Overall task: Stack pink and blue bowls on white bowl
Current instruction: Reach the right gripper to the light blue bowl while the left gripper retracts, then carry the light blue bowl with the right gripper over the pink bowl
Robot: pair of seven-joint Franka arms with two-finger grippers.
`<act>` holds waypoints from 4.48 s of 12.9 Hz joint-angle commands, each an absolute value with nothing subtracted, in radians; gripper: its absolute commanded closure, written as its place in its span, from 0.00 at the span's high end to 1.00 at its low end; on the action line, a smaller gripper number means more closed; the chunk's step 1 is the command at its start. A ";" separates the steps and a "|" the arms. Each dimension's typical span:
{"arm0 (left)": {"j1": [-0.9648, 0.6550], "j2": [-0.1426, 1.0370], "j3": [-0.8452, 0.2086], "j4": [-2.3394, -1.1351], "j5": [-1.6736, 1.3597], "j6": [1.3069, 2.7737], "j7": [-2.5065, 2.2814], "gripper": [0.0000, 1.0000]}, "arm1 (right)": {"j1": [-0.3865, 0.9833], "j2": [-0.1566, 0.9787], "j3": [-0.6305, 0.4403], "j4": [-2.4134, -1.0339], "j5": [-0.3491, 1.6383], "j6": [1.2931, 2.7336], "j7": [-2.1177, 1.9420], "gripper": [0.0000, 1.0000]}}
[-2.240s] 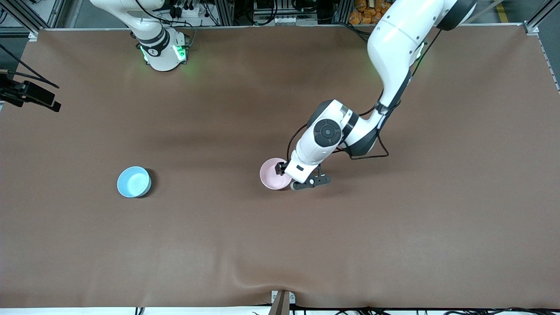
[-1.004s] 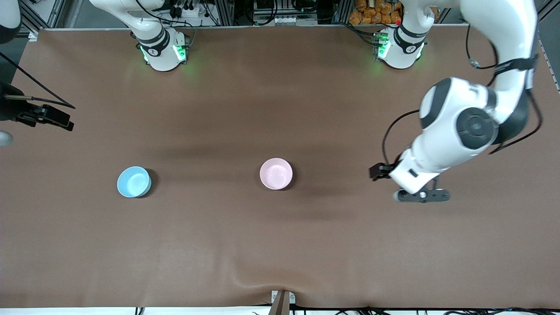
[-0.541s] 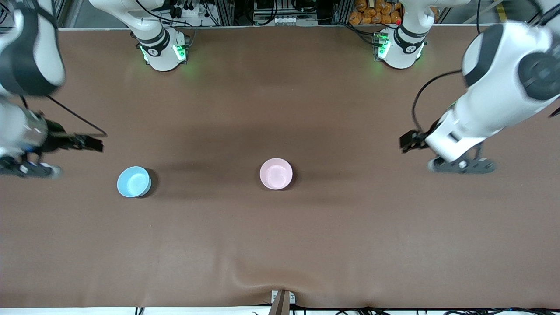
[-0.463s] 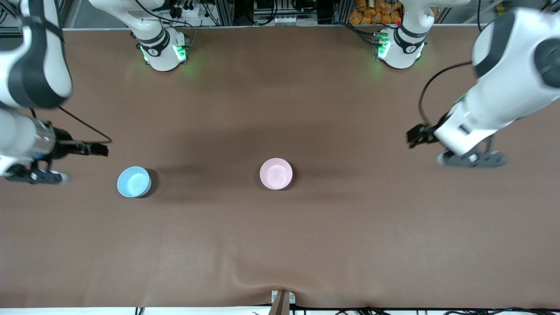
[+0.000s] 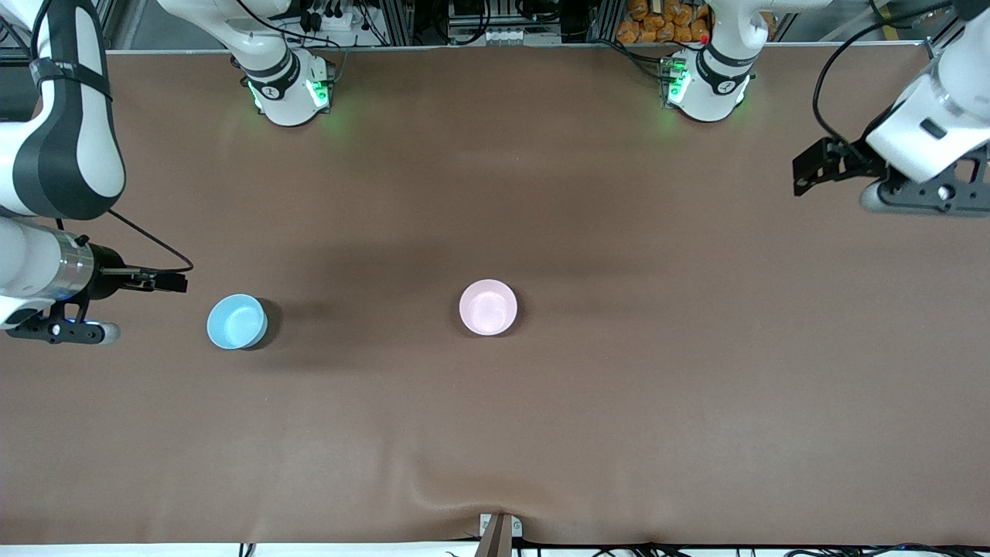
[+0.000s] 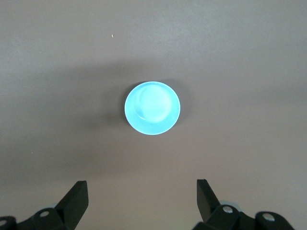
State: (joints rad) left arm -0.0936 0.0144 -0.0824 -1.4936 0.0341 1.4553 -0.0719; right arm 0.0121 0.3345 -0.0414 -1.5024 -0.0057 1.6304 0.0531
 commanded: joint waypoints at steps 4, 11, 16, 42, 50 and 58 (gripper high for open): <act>-0.069 0.018 -0.061 -1.476 0.067 1.447 -0.009 1.00 | -0.049 0.456 -0.037 -1.649 -0.003 1.877 0.021 1.00; -0.048 0.018 -0.060 -1.462 0.035 1.451 0.003 1.00 | -0.094 0.517 -0.035 -1.810 -0.002 2.128 -0.018 1.00; -0.034 0.021 -0.020 -1.462 0.017 1.451 -0.011 1.00 | -0.107 0.552 -0.034 -1.830 0.034 2.144 -0.044 0.49; -0.038 0.028 -0.025 -1.460 0.006 1.451 -0.009 1.00 | 0.227 0.391 0.097 -1.784 0.316 2.132 0.527 0.00; -0.037 0.028 -0.026 -1.462 0.006 1.451 -0.002 1.00 | 0.426 0.514 0.094 -1.726 0.537 2.308 0.694 0.00; -0.040 0.028 -0.026 -1.462 0.005 1.451 0.000 1.00 | 0.519 0.623 0.080 -1.697 0.511 2.404 0.767 0.00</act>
State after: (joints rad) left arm -0.0397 0.0206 -0.0252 -1.4811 0.0179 1.4576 -0.0194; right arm 0.5058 0.6062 0.0980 -1.7208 0.5204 2.4018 0.7535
